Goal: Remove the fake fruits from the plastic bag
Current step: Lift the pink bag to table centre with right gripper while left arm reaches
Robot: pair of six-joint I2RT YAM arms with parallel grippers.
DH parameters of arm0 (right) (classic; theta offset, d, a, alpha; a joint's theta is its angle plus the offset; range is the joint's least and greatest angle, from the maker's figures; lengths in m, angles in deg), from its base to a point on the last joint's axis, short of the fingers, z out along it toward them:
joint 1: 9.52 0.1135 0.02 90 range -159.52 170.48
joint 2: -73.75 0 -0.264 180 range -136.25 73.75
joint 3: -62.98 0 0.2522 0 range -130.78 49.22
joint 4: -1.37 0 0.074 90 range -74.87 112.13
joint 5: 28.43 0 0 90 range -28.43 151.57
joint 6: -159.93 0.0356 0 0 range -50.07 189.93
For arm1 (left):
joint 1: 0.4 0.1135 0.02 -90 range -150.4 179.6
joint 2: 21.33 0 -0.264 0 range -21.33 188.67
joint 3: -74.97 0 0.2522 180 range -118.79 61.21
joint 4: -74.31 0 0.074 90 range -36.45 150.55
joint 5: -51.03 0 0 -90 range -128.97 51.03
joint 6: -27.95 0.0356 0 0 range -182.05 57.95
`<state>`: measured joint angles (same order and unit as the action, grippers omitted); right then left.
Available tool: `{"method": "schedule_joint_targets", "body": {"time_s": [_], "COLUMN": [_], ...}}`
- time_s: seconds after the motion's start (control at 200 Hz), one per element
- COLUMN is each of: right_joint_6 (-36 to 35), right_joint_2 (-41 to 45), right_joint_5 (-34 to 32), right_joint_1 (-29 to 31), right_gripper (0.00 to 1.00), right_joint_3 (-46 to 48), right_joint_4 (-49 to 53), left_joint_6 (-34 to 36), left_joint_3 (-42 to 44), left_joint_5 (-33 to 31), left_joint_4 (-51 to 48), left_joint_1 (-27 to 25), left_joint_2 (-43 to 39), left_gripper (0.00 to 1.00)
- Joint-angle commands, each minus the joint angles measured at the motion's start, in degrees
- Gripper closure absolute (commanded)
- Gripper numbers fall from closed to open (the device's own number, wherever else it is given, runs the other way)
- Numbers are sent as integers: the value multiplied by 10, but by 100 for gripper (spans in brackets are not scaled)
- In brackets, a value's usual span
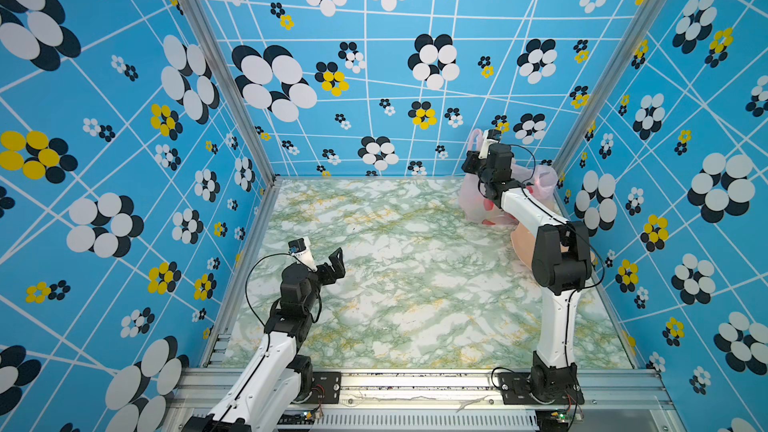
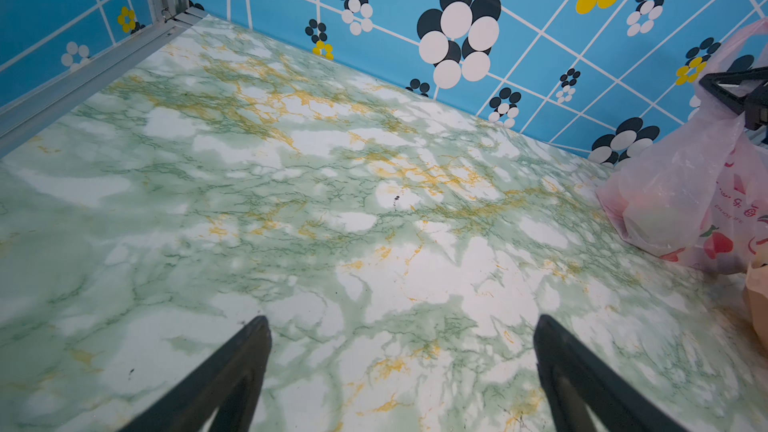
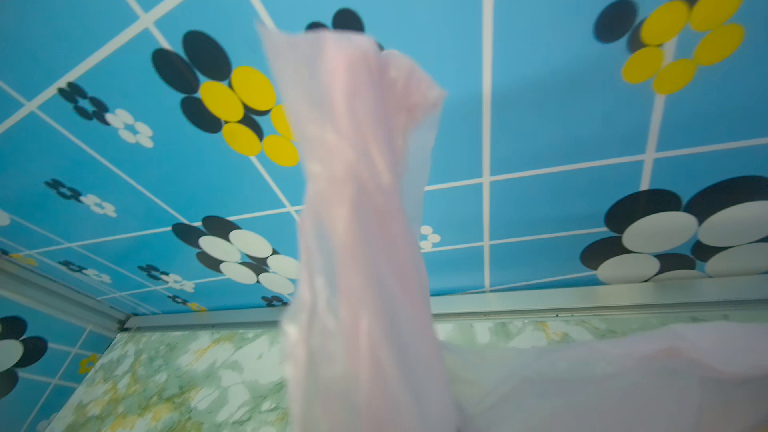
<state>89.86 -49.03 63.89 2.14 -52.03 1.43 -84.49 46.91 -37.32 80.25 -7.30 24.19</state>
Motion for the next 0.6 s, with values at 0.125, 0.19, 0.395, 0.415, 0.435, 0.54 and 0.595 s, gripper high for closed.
{"method": "schedule_joint_targets", "body": {"time_s": [0.125, 0.19, 0.395, 0.415, 0.435, 0.54, 0.595], "right_joint_6": [-32, -35, -51, -52, -52, -58, -65], "right_joint_2": [63, 73, 114, 119, 124, 142, 148], "right_joint_5": [8, 7, -24, -27, -32, -56, -77], "right_joint_1": [85, 113, 212, 222, 232, 287, 319], "right_gripper": [100, 100, 100, 100, 100, 100, 100], "right_joint_3": [33, 45, 91, 91, 112, 137, 143], "right_joint_4": [19, 24, 51, 52, 52, 73, 93], "left_joint_6": [4, 3, -1, 0, -1, -7, -16], "left_joint_3": [9, 9, 0, 0, -1, -4, -9], "left_joint_5": [-13, -16, -31, -33, -35, -49, -56], "left_joint_4": [1, -4, -33, -37, -41, -60, -79], "left_joint_1": [-4, -4, -3, -3, -3, -2, -2], "left_joint_2": [-9, -10, -20, -21, -22, -31, -37], "left_gripper": [1, 1, 0, 0, 0, 1, 1]}}
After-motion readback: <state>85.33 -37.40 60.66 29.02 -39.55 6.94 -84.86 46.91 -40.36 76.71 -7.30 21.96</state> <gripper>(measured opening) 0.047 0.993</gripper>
